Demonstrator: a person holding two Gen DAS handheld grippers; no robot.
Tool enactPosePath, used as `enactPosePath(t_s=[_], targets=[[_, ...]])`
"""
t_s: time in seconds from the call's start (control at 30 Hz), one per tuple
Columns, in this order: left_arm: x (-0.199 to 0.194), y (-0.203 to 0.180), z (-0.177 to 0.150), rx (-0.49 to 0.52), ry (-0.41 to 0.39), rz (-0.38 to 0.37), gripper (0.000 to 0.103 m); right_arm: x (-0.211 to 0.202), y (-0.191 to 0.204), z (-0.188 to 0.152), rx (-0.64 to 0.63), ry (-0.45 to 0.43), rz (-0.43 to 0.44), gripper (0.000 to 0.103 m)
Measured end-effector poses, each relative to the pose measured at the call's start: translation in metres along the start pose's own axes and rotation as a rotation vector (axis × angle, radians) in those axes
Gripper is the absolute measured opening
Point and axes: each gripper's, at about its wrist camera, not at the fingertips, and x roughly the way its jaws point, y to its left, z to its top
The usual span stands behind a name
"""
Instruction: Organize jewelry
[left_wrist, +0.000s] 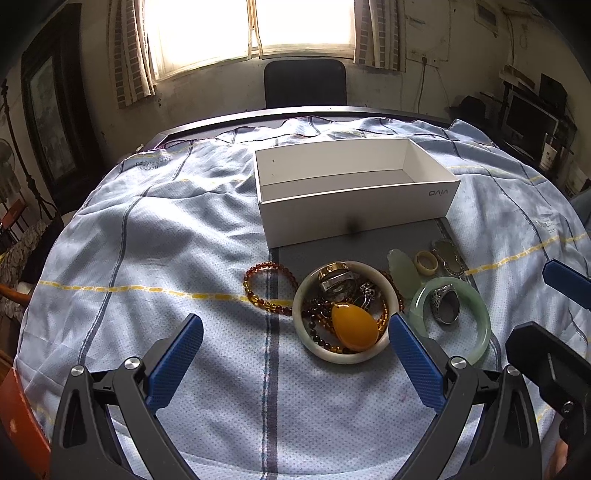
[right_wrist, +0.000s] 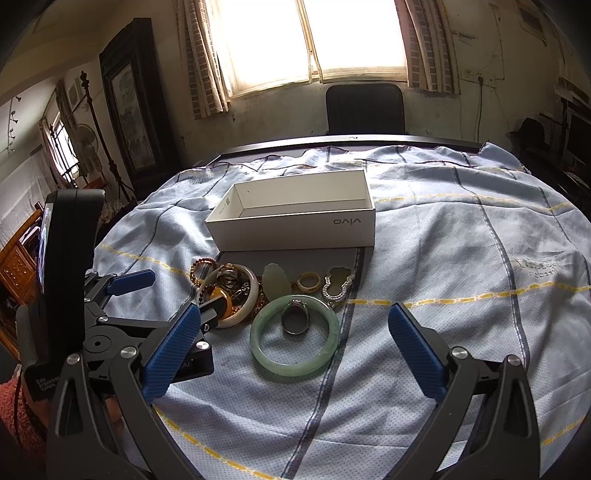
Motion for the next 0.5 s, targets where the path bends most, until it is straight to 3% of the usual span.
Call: enactPosePath(t_s=[0.5], targets=[[0.000, 0.007, 0.001, -0.025, 0.018, -0.004, 0.100, 0.002, -0.008, 0.003, 0.004, 0.013, -0.003, 0.099]])
